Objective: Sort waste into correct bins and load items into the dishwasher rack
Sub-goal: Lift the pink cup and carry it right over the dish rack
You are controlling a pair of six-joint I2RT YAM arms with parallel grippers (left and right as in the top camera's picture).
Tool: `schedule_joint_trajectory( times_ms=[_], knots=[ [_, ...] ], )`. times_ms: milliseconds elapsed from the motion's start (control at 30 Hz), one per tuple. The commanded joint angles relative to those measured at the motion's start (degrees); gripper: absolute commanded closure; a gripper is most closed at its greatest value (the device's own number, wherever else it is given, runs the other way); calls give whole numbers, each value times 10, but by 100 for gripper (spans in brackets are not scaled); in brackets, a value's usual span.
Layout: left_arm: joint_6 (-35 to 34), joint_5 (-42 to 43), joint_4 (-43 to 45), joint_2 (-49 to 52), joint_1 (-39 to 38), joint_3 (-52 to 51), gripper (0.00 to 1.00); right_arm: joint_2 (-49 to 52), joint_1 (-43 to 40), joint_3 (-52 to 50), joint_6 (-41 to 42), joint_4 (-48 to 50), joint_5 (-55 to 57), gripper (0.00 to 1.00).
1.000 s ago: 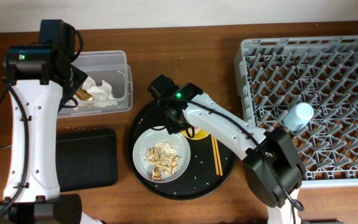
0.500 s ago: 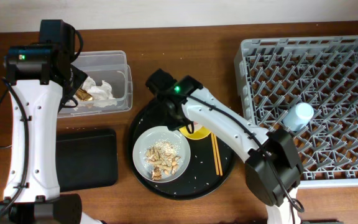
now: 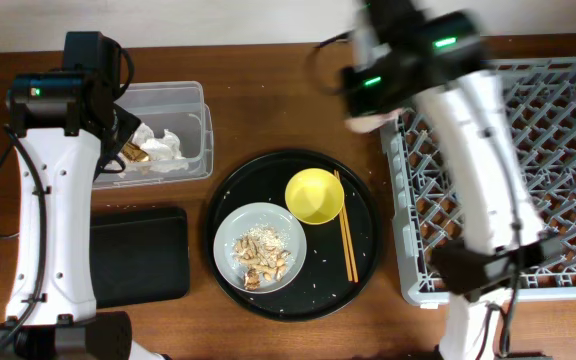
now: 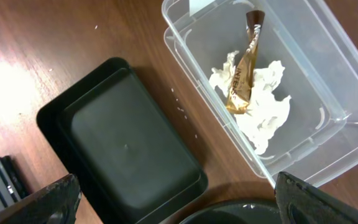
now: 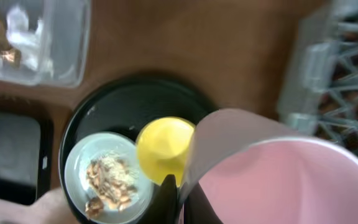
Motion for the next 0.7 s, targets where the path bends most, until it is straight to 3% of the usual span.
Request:
schedule_joint_trajectory(
  times_ms=[0, 333, 467, 667],
  knots=[
    [-3, -8, -1, -9, 0, 4, 1, -1, -137, 20, -42, -23, -87, 96],
    [-3, -8, -1, -9, 0, 4, 1, 0, -466, -19, -121, -16, -221, 96],
    [-3, -8, -1, -9, 0, 4, 1, 0, -558, -108, -159, 28, -343, 96],
    [-3, -8, -1, -9, 0, 4, 1, 0, -622, -292, -224, 110, -523, 96]
  ],
)
